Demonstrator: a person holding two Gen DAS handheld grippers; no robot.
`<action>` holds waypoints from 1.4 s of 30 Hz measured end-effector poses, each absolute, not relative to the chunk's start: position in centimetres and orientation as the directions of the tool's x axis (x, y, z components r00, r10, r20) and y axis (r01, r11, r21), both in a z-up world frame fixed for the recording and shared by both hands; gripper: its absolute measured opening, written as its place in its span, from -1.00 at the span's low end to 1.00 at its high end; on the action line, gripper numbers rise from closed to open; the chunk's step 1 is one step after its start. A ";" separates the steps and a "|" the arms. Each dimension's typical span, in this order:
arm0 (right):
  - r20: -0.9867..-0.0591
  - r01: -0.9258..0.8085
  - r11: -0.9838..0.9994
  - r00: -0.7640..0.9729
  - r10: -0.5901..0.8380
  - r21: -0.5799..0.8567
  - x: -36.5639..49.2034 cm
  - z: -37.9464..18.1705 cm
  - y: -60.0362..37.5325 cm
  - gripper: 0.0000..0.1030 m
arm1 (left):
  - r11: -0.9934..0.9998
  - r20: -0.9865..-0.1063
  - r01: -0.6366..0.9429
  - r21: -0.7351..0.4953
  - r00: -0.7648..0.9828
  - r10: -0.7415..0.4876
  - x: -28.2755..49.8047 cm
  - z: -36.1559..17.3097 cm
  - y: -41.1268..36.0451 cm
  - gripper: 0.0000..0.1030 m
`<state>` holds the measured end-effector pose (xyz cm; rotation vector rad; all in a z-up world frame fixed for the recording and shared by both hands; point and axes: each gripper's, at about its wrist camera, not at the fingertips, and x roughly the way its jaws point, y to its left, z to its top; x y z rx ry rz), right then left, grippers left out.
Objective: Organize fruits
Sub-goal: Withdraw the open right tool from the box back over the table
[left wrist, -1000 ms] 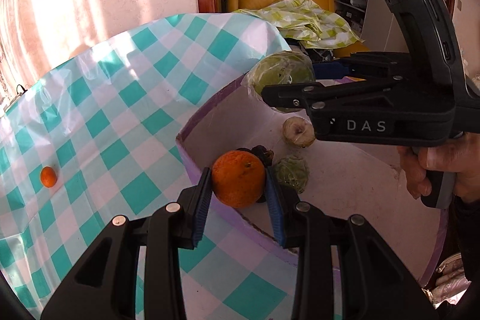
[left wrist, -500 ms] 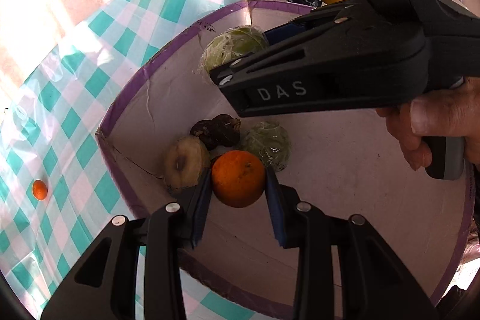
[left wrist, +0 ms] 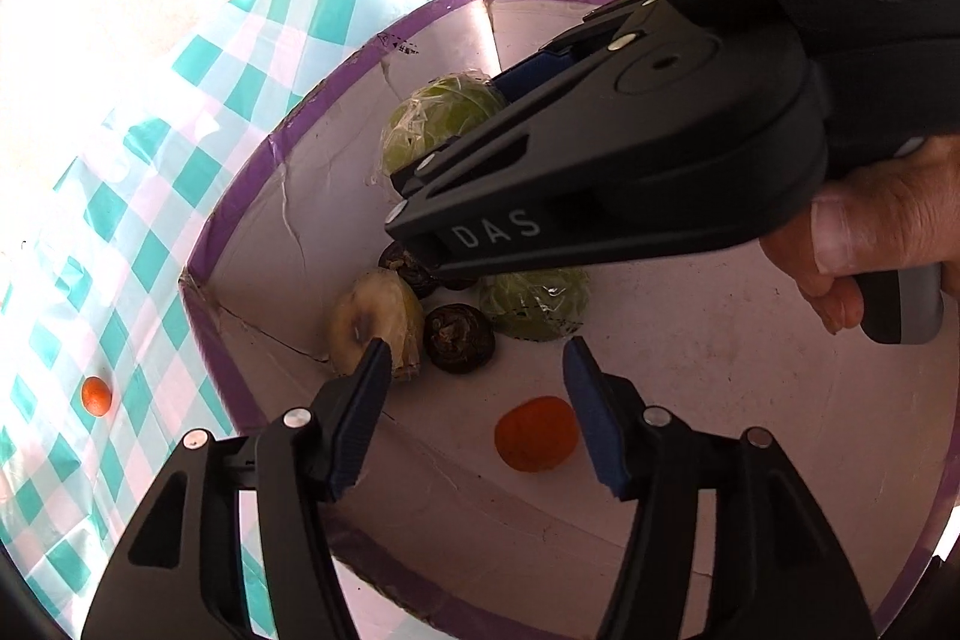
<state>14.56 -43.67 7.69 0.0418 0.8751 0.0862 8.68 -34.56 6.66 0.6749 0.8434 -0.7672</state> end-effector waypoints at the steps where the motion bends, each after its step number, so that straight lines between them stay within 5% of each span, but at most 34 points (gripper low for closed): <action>1: -0.760 -0.060 0.996 0.643 0.094 0.072 14.5 7.8 -43.7 0.11 | 0.550 -0.839 0.807 0.216 0.441 -0.318 8.7 6.7 -34.6 0.16; 9: -0.731 -0.039 0.997 0.679 0.070 0.059 14.2 8.6 -44.1 0.28 | 0.572 -0.813 0.795 0.202 0.462 -0.355 8.5 7.6 -33.7 0.20; 11: -0.705 -0.020 0.998 0.706 0.062 0.068 13.8 9.4 -44.5 0.46 | 0.594 -0.795 0.776 0.211 0.490 -0.358 8.6 8.1 -33.2 0.43; 16: -0.652 0.031 0.997 0.758 0.022 0.069 12.7 11.4 -45.3 0.69 | 0.630 -0.768 0.758 0.166 0.501 -0.400 9.0 9.3 -31.5 0.45; 27: -0.551 0.123 0.992 0.829 -0.094 0.016 9.1 14.6 -44.8 0.69 | 0.764 -0.662 0.623 0.167 0.645 -0.381 8.2 10.6 -29.8 0.96; 31: -0.510 0.228 0.971 0.829 -0.231 -0.069 8.0 15.7 -44.3 0.69 | 0.819 -0.606 0.567 0.081 0.680 -0.412 8.3 11.9 -27.6 0.96; 42: -0.417 0.258 0.966 0.876 -0.242 -0.018 4.6 17.4 -42.3 0.69 | 0.874 -0.527 0.484 0.051 0.756 -0.388 8.4 12.3 -22.3 0.96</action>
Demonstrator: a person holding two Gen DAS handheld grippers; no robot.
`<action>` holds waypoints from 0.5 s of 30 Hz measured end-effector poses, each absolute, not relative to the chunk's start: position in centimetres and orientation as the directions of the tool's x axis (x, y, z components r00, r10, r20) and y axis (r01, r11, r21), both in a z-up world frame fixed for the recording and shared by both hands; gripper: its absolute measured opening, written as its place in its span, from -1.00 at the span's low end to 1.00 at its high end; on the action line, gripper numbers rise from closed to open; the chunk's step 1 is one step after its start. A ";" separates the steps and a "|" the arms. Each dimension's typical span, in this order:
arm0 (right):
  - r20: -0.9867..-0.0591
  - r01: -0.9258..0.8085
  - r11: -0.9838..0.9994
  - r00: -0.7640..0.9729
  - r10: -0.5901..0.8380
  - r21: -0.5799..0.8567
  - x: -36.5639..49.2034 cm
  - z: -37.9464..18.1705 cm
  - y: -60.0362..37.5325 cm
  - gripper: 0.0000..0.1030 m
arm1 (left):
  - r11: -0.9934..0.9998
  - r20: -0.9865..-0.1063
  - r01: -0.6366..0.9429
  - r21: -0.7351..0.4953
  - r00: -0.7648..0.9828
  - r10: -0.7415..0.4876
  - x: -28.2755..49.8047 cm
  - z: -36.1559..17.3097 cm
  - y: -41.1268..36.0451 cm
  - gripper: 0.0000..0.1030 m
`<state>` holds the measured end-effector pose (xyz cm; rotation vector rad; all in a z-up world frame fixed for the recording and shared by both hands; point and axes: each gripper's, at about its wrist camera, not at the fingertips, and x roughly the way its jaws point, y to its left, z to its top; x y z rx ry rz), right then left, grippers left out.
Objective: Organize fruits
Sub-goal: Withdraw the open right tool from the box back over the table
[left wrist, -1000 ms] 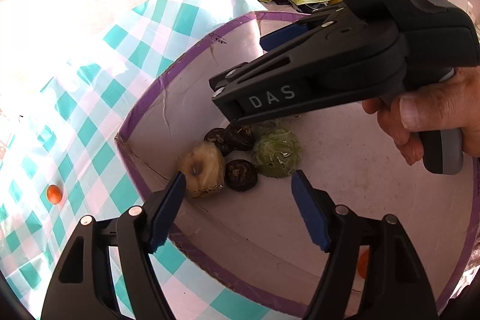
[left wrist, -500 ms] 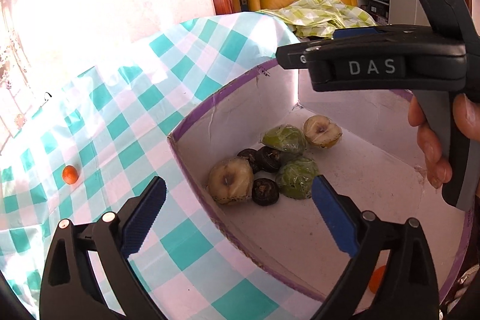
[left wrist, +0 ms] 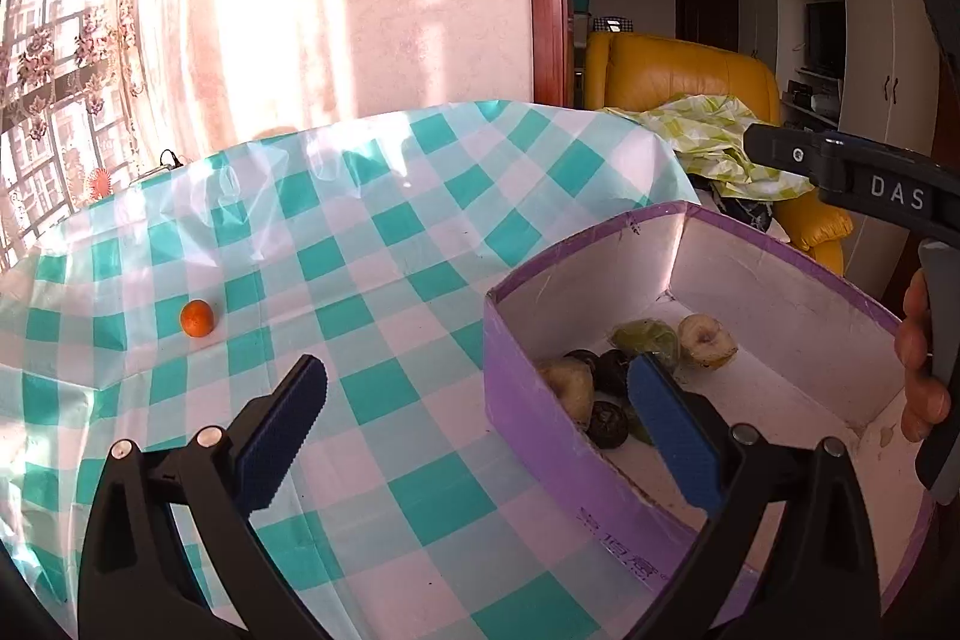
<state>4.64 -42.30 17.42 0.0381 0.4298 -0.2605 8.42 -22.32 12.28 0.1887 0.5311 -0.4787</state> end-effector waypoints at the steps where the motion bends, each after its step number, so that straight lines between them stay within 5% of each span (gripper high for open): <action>1: -0.419 0.260 0.965 0.874 -0.248 -0.031 4.5 17.4 -41.8 0.69 | 0.881 -0.533 0.471 0.049 0.758 -0.375 8.5 12.1 -21.8 0.96; 8: -0.390 0.286 0.956 0.874 -0.288 -0.066 3.2 17.3 -39.1 0.69 | 0.914 -0.575 0.406 0.005 0.749 -0.330 8.6 10.7 -17.9 0.95; 15: -0.426 0.188 0.982 0.889 -0.171 -0.001 3.1 17.2 -37.4 0.69 | 0.923 -0.601 0.384 0.001 0.738 -0.307 7.5 9.2 -14.7 0.81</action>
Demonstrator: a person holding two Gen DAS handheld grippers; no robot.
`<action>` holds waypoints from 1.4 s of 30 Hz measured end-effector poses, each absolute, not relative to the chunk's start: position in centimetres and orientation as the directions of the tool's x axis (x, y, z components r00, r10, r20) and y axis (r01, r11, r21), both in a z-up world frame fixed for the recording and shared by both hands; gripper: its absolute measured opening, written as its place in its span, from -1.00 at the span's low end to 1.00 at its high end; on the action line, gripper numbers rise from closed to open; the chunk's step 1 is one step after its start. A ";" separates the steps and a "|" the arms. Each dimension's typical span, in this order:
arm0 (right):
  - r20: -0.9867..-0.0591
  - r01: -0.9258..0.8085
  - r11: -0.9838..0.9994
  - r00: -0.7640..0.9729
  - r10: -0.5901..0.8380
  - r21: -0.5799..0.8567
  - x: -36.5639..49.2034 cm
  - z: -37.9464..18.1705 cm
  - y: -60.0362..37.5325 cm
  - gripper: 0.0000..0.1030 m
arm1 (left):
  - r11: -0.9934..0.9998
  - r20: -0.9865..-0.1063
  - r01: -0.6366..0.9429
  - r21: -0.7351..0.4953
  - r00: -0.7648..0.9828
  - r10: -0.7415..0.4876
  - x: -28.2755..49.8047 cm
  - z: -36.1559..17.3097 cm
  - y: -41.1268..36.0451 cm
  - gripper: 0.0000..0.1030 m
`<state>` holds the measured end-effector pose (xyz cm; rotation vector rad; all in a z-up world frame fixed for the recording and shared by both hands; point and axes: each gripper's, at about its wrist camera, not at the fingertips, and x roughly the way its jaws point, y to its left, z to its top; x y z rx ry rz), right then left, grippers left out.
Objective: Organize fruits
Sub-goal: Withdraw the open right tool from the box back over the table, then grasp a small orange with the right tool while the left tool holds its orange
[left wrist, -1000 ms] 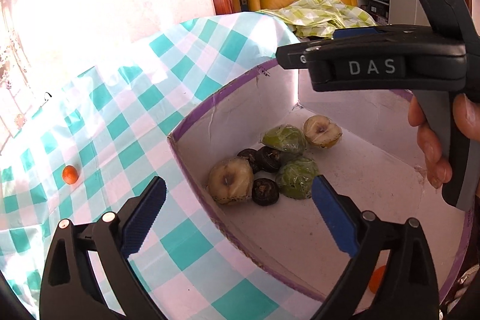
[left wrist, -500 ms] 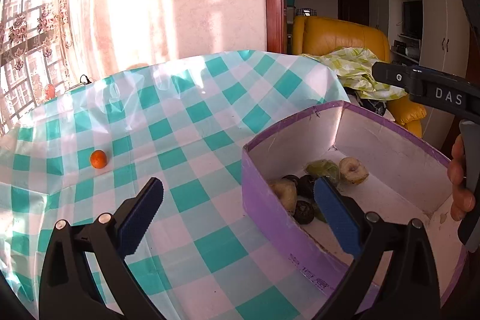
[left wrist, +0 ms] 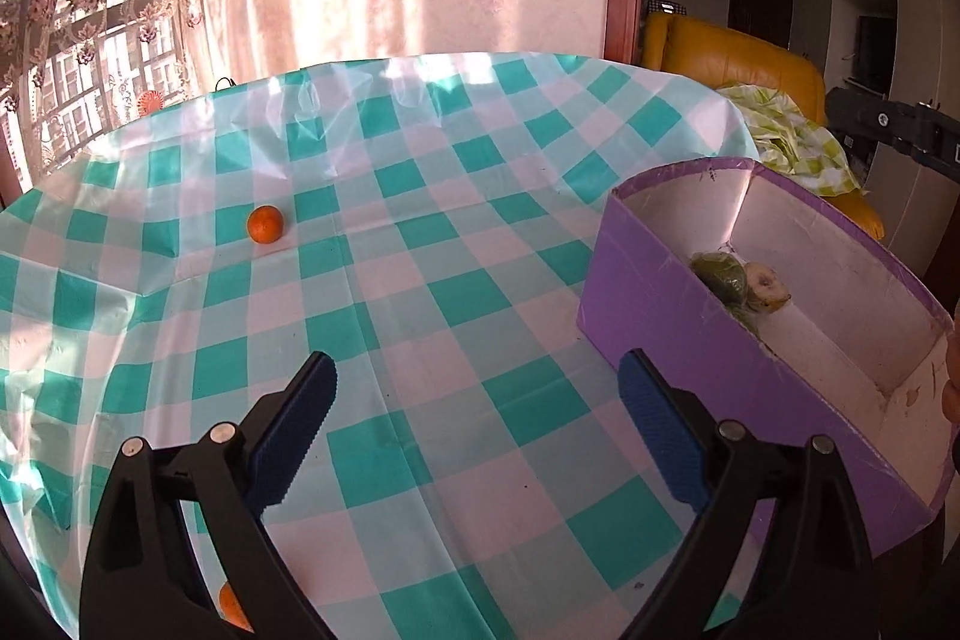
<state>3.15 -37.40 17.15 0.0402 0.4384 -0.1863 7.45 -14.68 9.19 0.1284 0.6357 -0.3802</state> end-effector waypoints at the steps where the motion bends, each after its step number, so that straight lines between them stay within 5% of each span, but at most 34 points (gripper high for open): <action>1: -0.429 0.176 0.984 0.890 -0.154 0.012 3.1 17.1 -37.0 0.69 | 0.924 -0.606 0.382 0.005 0.736 -0.302 7.3 9.0 -14.2 0.79; 15: -0.445 -0.037 0.997 0.893 0.065 0.072 3.5 16.5 -31.2 0.69 | 0.961 -0.668 0.275 -0.019 0.712 -0.217 5.1 6.2 -5.6 0.63; 42: -0.583 -0.248 0.968 0.780 0.227 0.044 6.0 11.9 -21.4 0.69 | 0.964 -0.809 0.258 -0.065 0.551 -0.202 5.6 0.7 -1.4 -0.19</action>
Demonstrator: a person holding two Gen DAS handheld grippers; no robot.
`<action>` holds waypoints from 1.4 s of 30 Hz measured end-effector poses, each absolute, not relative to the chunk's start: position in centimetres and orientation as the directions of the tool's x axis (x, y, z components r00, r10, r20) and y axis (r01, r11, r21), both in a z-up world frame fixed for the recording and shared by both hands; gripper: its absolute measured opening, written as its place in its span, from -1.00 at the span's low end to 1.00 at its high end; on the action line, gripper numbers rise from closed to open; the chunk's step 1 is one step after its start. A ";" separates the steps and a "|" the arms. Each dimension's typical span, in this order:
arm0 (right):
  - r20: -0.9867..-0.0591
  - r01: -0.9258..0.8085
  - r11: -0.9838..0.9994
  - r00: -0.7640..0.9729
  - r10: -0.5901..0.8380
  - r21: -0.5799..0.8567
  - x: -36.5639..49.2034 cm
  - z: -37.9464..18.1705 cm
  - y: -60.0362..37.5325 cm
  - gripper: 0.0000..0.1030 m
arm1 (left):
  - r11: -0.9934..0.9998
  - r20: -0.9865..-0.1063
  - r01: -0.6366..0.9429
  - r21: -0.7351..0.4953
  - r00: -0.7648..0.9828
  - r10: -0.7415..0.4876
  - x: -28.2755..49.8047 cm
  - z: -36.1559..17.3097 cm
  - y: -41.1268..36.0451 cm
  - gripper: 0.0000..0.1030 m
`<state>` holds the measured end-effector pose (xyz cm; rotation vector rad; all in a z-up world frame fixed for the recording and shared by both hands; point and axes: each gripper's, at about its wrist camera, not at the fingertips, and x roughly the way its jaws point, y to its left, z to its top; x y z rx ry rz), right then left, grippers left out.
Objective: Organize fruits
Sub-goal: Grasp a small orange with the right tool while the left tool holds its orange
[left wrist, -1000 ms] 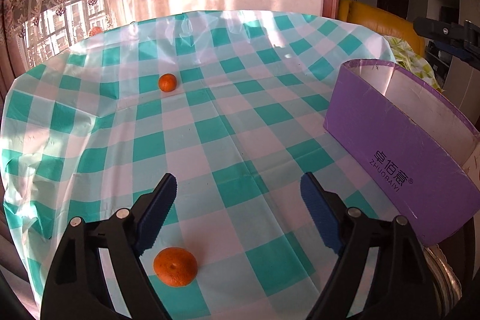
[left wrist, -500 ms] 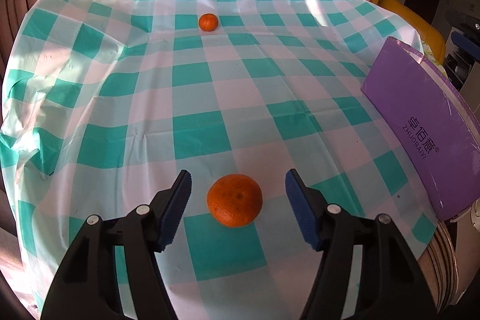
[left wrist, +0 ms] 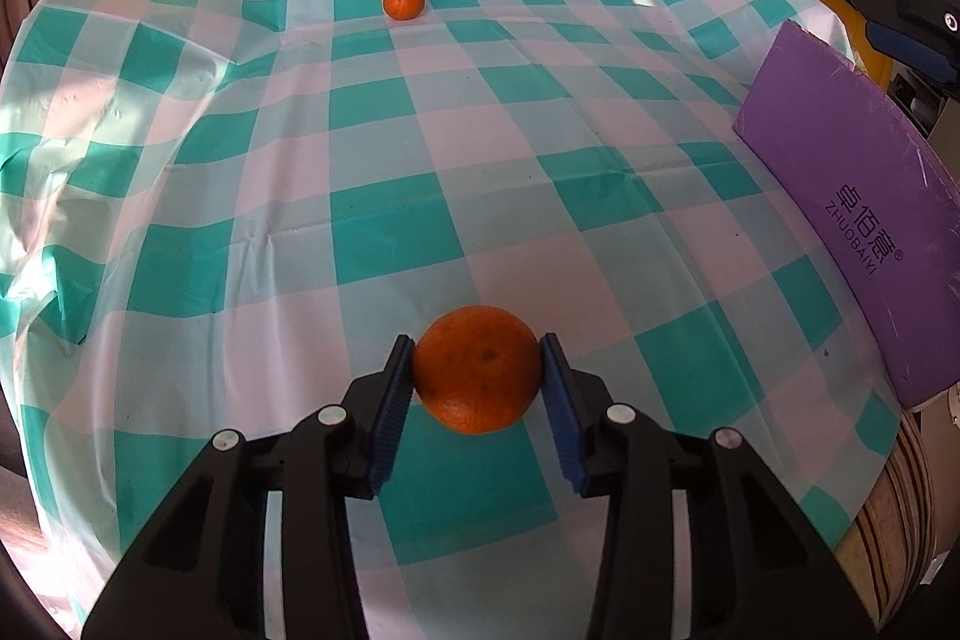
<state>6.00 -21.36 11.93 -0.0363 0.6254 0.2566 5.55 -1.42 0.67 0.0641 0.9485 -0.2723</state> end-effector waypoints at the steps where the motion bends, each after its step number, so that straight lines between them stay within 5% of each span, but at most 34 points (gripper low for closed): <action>1: -0.590 -0.250 0.967 0.774 0.229 0.048 6.3 11.6 -21.1 0.69 | 0.963 -0.809 0.260 -0.069 0.551 -0.206 5.6 0.7 -1.4 -0.19; 24: -0.768 -0.221 0.974 0.615 0.179 0.050 16.1 1.9 -15.8 0.69 | 0.984 -0.745 0.081 -0.159 0.644 -0.173 13.9 1.9 3.9 -0.20; 42: -0.701 -0.190 0.980 0.691 0.178 0.062 26.6 1.8 -11.6 0.69 | 0.984 -0.706 -0.013 -0.178 0.698 -0.119 15.3 1.0 6.5 -0.20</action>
